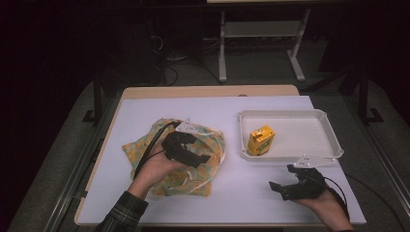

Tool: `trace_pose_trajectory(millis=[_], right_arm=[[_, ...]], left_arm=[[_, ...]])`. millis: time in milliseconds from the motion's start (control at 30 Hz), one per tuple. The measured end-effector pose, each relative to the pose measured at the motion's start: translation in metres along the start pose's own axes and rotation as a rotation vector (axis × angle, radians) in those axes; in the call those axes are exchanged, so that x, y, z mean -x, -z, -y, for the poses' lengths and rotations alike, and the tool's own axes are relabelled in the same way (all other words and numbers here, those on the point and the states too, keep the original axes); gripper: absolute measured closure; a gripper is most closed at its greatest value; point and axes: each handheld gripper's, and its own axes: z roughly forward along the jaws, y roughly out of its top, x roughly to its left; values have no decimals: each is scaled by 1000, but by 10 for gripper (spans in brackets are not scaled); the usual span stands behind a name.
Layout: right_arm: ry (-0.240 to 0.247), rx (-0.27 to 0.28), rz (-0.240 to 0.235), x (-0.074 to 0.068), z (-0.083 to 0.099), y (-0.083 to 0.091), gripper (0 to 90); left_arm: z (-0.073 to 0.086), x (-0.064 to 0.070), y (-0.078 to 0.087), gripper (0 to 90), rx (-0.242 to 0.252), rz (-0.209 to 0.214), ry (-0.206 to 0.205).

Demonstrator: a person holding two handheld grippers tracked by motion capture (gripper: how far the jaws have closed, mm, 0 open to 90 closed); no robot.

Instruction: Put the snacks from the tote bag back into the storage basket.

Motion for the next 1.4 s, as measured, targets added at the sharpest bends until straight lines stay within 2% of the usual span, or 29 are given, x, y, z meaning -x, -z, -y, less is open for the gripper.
trace_pose_trajectory(millis=[200,333,467,500,600,700,900,1067,1233,1300,1400], right_arm=[[4,-2,3,0,0,0,63],[3,-4,6,0,0,0,63],[3,-5,6,0,0,0,63],[2,-5,6,0,0,0,63],[-1,-5,5,-1,0,0,63],[8,0,3,-1,0,0,63],[13,-17,-14,-2,-1,-1,63],[26,-18,-23,0,-3,-1,64],[28,-13,-34,4,-9,-1,94],[57,-21,-24,6,-11,-2,127],[43,-23,-29,12,-13,-3,145]], left_arm=[[17,-5,12,161,1,3,22],[28,-6,22,143,-6,2,19],[37,-6,32,141,-2,-21,25],[40,-6,35,142,8,-32,40],[49,-8,41,148,19,-44,39],[59,-9,48,147,23,-50,60],[73,-11,60,147,32,-66,63],[85,-10,72,149,51,-101,68],[102,-12,82,150,68,-112,87],[111,-14,87,150,79,-124,81],[121,-15,91,150,73,-135,87]])
